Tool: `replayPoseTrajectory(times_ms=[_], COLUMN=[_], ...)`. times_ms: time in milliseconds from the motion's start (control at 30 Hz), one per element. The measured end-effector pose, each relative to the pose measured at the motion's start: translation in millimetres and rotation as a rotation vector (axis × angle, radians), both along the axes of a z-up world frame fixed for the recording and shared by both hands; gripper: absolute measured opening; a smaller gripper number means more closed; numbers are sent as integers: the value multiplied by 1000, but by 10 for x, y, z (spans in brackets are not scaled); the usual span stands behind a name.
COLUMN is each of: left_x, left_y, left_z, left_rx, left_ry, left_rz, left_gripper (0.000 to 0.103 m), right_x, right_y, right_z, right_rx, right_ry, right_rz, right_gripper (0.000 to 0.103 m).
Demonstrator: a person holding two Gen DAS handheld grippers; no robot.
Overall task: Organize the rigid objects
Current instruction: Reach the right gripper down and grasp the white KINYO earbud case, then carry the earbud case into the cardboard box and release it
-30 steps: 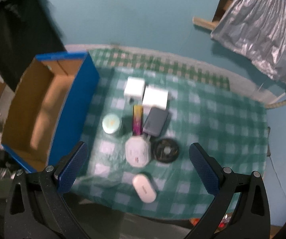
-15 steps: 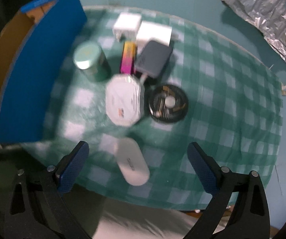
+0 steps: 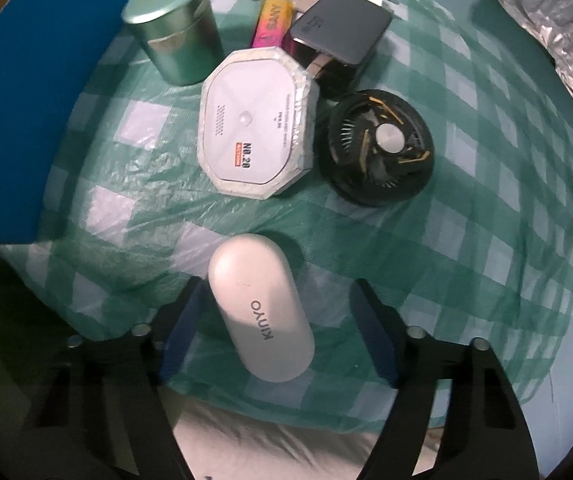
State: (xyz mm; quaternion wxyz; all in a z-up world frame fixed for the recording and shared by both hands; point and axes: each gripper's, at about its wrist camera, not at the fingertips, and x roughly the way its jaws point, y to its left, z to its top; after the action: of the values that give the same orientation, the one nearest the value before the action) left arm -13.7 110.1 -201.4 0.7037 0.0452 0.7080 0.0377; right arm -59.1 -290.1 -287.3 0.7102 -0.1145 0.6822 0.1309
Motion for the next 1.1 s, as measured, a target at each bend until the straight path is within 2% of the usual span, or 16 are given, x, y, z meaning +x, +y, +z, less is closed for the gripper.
replayPoseTrajectory(times_ms=[100, 133, 267, 333, 400, 667, 867, 1100], left_x=[-9, -17, -19, -20, -20, -23, -46, -64], left_y=[-1, 12, 14, 23, 39, 63, 71, 32], left_z=[-41, -53, -58, -68, -71, -113, -117, -112], left_rx=[-11, -15, -22, -25, -39, -36, -50, -60], left_ry=[17, 20, 7, 12, 18, 15, 21, 19], left_rz=[8, 11, 8, 7, 4, -16, -35, -46], left_gripper=[45, 45, 43, 34, 29, 24, 16, 14], right_x=[12, 23, 66, 122, 164, 288, 373, 656], right_y=[21, 26, 35, 46, 55, 128, 196, 444], right_z=[-44, -47, -2, 46, 85, 261, 393, 839], right_rx=[7, 10, 5, 8, 12, 61, 83, 145], right_ry=[2, 6, 9, 17, 21, 23, 12, -19], right_rz=[-3, -8, -27, -41, -53, -97, -92, -76], right_gripper=[56, 55, 37, 37, 36, 36, 36, 36])
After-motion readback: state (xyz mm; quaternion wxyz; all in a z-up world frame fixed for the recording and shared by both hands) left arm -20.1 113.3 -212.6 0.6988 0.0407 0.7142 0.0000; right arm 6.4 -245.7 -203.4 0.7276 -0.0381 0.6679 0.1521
